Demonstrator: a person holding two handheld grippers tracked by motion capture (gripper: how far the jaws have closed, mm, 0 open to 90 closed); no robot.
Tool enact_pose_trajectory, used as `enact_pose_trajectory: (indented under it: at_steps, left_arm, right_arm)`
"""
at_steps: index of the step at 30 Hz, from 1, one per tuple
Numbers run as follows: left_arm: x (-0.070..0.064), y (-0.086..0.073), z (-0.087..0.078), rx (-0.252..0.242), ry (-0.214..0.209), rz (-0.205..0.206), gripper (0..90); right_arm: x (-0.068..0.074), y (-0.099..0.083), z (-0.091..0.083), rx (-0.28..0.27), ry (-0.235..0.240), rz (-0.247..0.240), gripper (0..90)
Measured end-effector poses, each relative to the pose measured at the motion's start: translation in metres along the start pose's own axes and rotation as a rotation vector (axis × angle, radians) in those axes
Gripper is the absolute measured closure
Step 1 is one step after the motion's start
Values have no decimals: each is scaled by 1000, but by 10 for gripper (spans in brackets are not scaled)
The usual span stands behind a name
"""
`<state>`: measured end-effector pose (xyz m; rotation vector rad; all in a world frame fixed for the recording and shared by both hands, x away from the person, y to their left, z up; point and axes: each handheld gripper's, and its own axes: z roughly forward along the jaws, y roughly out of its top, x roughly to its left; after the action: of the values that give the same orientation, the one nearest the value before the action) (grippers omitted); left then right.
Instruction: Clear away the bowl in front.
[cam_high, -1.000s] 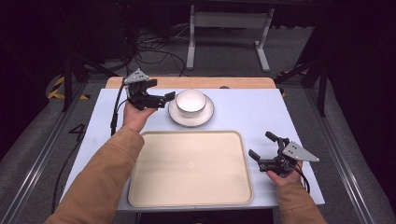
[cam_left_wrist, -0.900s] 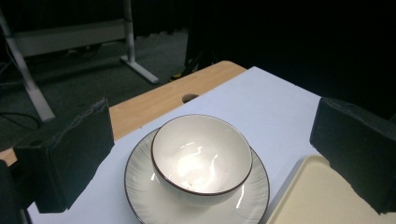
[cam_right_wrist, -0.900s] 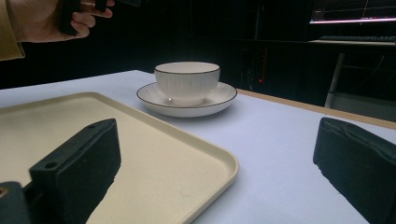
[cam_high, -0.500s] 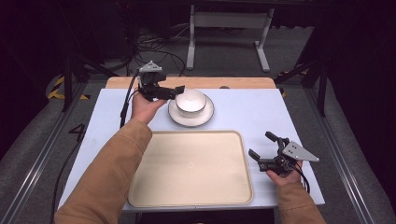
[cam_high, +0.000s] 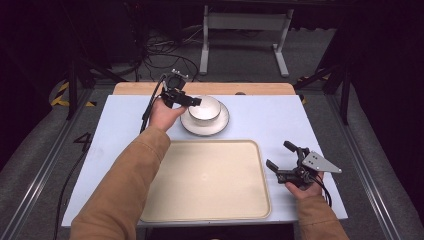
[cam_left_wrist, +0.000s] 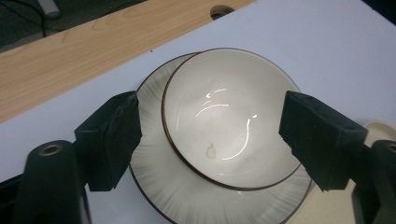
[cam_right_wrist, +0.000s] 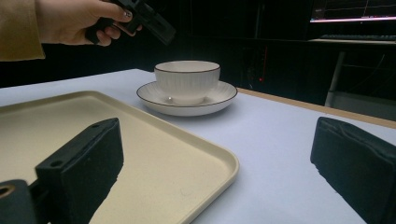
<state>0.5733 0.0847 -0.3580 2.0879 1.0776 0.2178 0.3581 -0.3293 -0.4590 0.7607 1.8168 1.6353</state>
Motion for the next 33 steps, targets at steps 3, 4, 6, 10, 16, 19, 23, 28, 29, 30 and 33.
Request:
enact_pose_trajectory:
  at_steps: [3, 4, 6, 10, 16, 19, 23, 28, 29, 30, 33]
  left_arm:
    - [4, -1, 6, 27, -9, -21, 233]
    - [5, -1, 8, 42, -2, -27, 236]
    - [7, -2, 13, 65, -3, -31, 247]
    - [9, -4, 21, 106, -9, -41, 274]
    - [15, -4, 31, 172, -36, -68, 342]
    - [17, -3, 35, 195, -51, -97, 380]
    - [16, 1, 40, 225, -55, -105, 442]
    - [17, 3, 45, 247, -23, -122, 506]
    - [18, 3, 46, 247, -17, -132, 518]
    - [19, 3, 47, 249, -16, -140, 536]
    - [20, 2, 50, 257, 2, -148, 564]
  right_arm:
    - [0, 0, 0, 2, 1, 0, 35]
    - [0, 0, 0, 3, 2, 0, 35]
    - [0, 0, 0, 3, 2, 1, 36]
    - [0, 0, 0, 3, 2, 1, 38]
    - [0, 0, 0, 5, 1, 1, 40]
    - [0, 0, 0, 5, 1, 1, 41]
    - [0, 0, 0, 5, 1, 1, 41]
    - [0, 0, 1, 6, 0, 2, 41]
    - [0, 0, 1, 7, 0, 2, 43]
    - [0, 0, 1, 7, 0, 2, 43]
    - [0, 0, 1, 8, -2, 4, 43]
